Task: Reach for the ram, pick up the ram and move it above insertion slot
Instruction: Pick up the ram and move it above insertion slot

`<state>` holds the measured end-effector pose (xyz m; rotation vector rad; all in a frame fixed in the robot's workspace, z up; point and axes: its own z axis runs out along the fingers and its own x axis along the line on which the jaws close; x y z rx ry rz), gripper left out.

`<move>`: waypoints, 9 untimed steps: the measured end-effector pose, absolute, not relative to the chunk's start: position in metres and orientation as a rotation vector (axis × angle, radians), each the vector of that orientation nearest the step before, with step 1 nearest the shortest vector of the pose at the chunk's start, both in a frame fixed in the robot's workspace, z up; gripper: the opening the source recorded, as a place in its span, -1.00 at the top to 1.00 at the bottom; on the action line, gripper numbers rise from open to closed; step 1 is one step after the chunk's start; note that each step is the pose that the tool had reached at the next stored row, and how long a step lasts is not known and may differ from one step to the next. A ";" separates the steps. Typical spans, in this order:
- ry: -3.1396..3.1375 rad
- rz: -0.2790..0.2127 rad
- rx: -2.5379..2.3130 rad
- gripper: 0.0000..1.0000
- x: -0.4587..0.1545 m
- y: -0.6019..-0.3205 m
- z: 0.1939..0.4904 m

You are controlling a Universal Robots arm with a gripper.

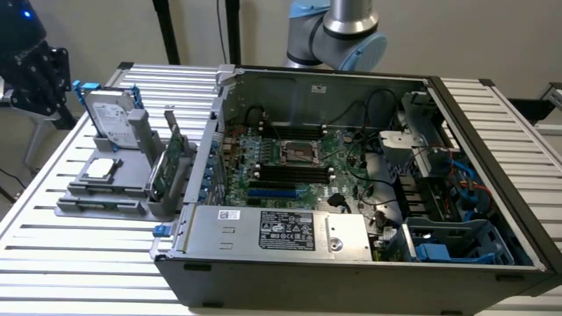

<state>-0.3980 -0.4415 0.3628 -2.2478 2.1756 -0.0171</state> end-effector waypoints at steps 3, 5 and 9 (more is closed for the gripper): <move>2.176 -0.017 -2.248 0.76 -0.398 -0.441 0.363; 2.176 -0.017 -2.248 0.65 -0.398 -0.442 0.363; 2.176 -0.017 -2.247 0.29 -0.398 -0.442 0.362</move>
